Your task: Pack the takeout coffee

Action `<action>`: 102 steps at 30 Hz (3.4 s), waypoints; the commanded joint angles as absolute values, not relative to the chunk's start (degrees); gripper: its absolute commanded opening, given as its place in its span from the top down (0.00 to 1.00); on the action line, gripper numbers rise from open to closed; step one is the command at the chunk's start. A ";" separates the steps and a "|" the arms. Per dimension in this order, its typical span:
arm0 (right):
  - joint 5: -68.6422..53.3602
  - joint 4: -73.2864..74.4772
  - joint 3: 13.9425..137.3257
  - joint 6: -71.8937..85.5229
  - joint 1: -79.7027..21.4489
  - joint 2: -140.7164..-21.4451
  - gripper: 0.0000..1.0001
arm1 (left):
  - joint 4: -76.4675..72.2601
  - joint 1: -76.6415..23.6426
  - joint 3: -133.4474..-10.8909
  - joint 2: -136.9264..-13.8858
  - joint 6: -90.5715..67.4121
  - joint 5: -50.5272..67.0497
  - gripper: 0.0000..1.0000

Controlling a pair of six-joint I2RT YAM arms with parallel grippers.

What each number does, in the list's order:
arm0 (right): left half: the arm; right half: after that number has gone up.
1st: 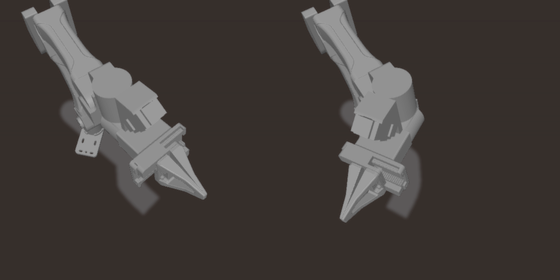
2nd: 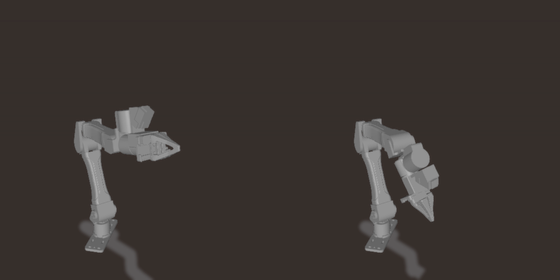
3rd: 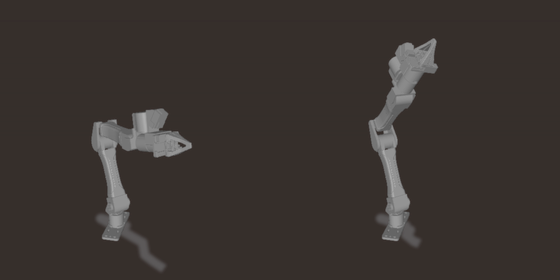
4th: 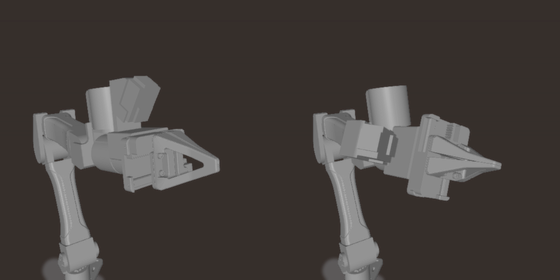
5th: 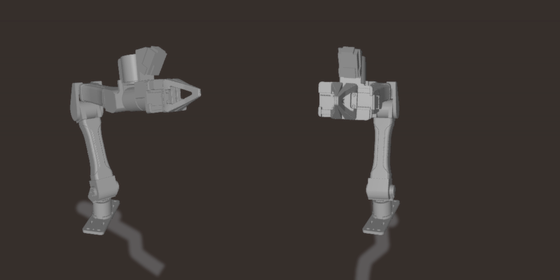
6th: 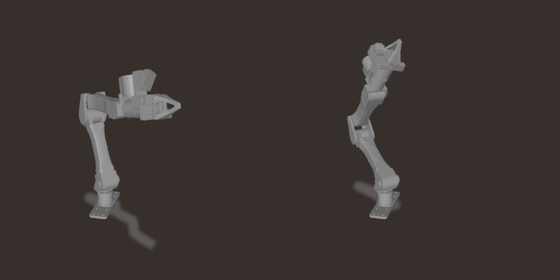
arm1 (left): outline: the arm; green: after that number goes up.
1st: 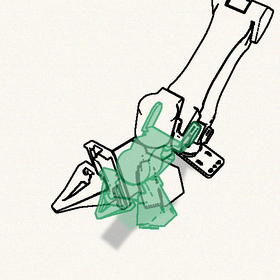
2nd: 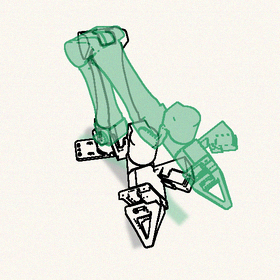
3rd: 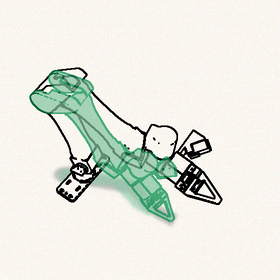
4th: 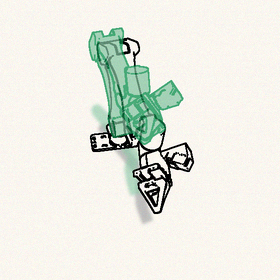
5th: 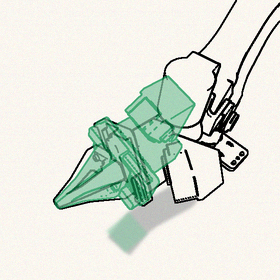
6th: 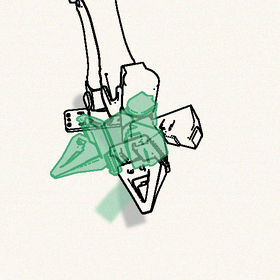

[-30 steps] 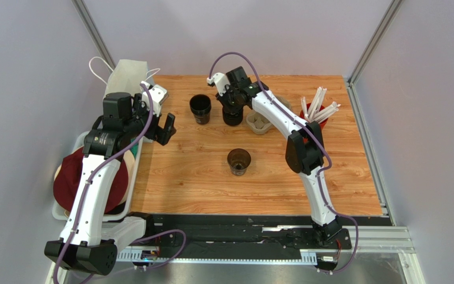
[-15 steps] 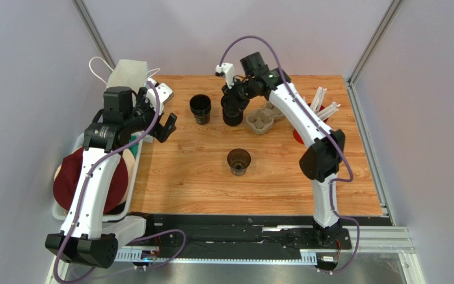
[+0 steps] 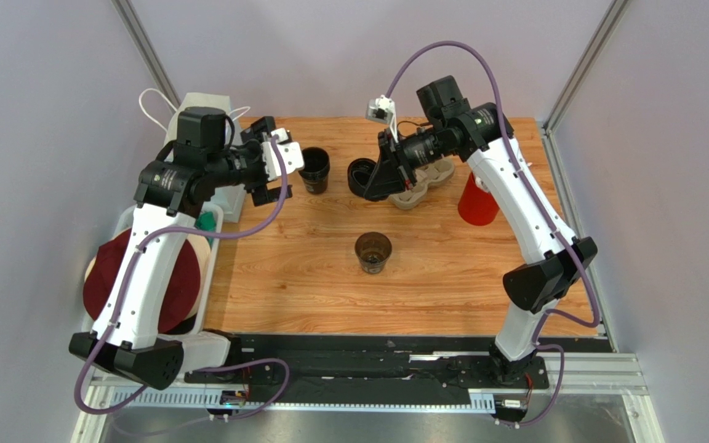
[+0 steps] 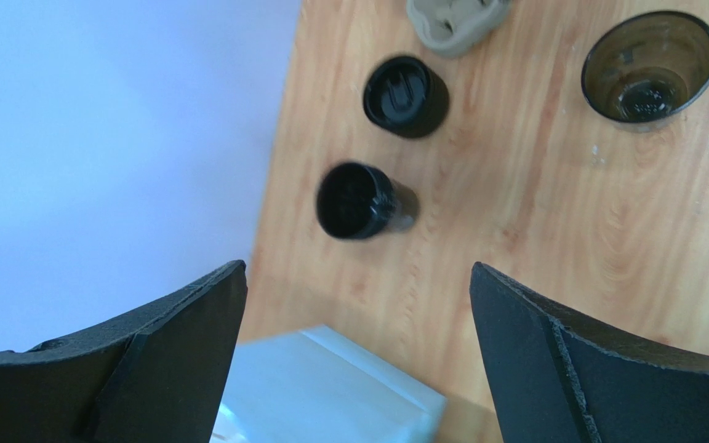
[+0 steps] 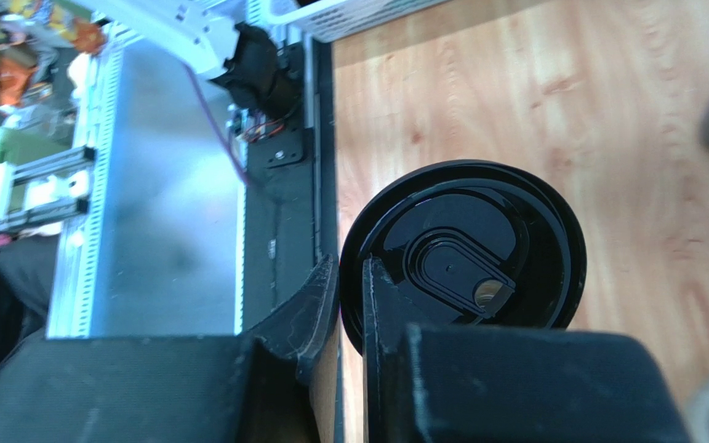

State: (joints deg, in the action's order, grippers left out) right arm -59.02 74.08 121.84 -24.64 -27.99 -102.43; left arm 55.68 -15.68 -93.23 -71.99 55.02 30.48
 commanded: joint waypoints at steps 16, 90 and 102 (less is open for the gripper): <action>-70.75 84.99 112.77 -37.88 -27.95 -90.35 0.95 | 63.11 -32.34 -97.55 -76.98 82.10 48.60 0.01; -41.23 56.87 97.57 -28.56 -16.34 -70.85 0.15 | 66.80 -40.53 -111.36 -89.29 33.16 25.90 0.71; -16.17 50.89 86.75 -41.04 -36.65 -70.75 0.32 | 68.73 -30.41 -120.41 -108.01 9.50 50.69 0.75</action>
